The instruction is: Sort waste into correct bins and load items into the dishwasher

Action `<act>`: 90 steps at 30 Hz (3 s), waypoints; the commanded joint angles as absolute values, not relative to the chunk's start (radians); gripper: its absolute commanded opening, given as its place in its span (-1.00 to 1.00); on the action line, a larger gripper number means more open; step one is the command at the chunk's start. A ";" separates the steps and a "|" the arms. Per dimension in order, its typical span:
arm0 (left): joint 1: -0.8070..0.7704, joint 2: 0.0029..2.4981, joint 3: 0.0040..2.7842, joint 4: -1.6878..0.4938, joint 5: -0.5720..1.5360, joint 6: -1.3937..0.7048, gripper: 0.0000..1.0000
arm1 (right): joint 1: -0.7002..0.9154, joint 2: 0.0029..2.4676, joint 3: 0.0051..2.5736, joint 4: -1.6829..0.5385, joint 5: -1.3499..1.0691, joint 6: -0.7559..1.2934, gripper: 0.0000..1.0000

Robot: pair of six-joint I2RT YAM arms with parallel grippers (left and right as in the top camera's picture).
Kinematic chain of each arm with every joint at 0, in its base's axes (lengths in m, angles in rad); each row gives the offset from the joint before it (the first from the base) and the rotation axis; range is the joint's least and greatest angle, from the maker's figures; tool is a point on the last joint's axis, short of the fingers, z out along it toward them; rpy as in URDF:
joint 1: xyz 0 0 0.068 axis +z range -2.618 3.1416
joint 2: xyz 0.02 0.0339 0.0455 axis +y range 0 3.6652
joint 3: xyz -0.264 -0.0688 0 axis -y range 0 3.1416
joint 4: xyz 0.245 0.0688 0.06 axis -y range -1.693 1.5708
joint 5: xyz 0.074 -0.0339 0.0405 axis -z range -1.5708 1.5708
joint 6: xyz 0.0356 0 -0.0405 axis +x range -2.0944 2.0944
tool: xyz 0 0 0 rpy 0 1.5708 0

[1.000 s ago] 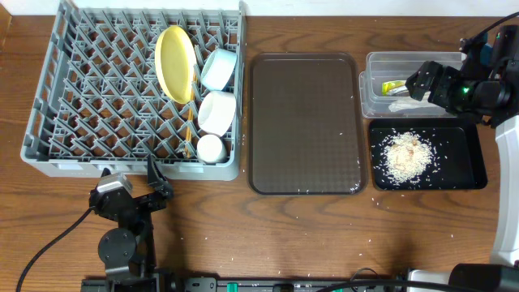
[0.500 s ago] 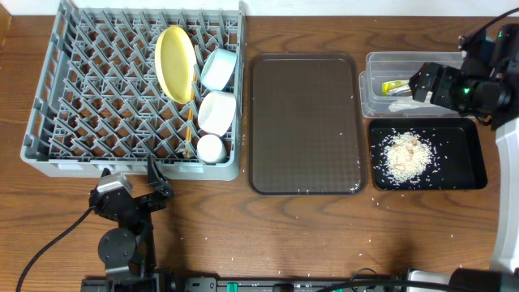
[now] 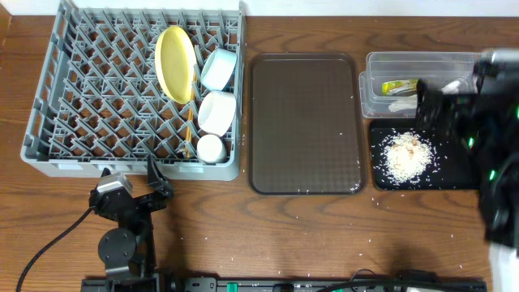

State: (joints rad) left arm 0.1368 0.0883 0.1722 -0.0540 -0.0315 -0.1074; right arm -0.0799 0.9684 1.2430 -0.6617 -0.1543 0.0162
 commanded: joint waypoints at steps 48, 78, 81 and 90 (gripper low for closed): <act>0.143 0.078 0.167 -0.050 -0.026 -0.098 0.85 | -0.003 0.007 0.006 -0.071 -0.064 0.002 0.99; 0.143 0.078 0.167 -0.050 -0.026 -0.098 0.85 | -0.003 0.007 0.006 -0.071 -0.064 0.002 0.98; 0.143 0.078 0.167 -0.050 -0.026 -0.098 0.85 | -0.003 0.007 0.006 -0.071 -0.064 0.002 0.99; 0.143 0.078 0.167 -0.050 -0.026 -0.098 0.85 | -0.003 0.007 0.006 -0.071 -0.064 0.002 0.99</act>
